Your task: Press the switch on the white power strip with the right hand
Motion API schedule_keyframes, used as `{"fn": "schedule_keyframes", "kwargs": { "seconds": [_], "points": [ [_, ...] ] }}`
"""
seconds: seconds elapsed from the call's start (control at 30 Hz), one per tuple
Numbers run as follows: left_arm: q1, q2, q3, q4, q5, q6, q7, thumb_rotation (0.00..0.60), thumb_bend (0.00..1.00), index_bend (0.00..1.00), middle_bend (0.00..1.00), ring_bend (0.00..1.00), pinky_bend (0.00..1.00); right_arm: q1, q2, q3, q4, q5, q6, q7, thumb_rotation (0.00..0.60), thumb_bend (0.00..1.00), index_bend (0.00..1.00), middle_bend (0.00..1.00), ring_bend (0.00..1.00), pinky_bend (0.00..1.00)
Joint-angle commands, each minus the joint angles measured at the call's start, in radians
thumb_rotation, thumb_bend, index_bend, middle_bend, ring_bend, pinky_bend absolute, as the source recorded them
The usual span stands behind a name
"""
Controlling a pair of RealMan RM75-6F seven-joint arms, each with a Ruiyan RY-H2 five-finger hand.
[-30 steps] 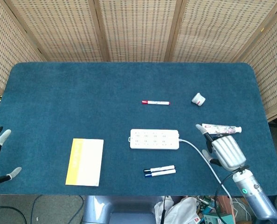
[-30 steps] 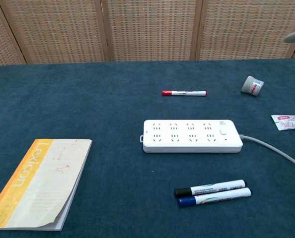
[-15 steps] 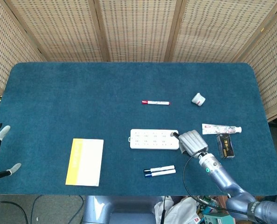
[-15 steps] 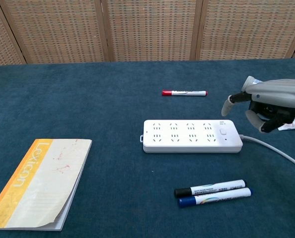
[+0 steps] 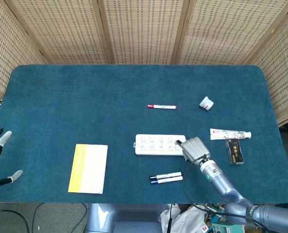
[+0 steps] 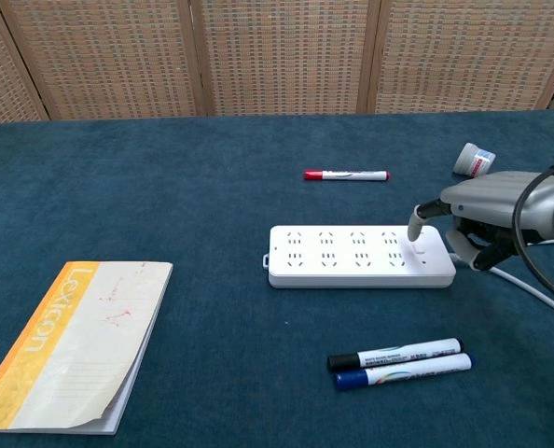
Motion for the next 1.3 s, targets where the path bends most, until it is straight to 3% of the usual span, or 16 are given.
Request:
{"fn": "schedule_keyframes", "kwargs": {
  "seconds": [0.03, 1.3],
  "points": [
    [-0.001, 0.0, 0.0, -0.001, 0.0, -0.001, 0.001, 0.6, 0.02, 0.0, 0.0, 0.0, 0.0, 0.012, -0.006, -0.008, -0.003, 0.022, 0.012, -0.02, 0.6, 0.8, 0.25, 0.83, 0.86, 1.0],
    [0.0, 0.0, 0.006, 0.003, 0.007, 0.002, -0.005, 0.6, 0.02, 0.0, 0.0, 0.0, 0.0, 0.089, -0.048, -0.109, -0.006, 0.205, 0.078, -0.169, 0.6, 0.8, 0.28, 0.83, 0.86, 1.0]
  ]
}}
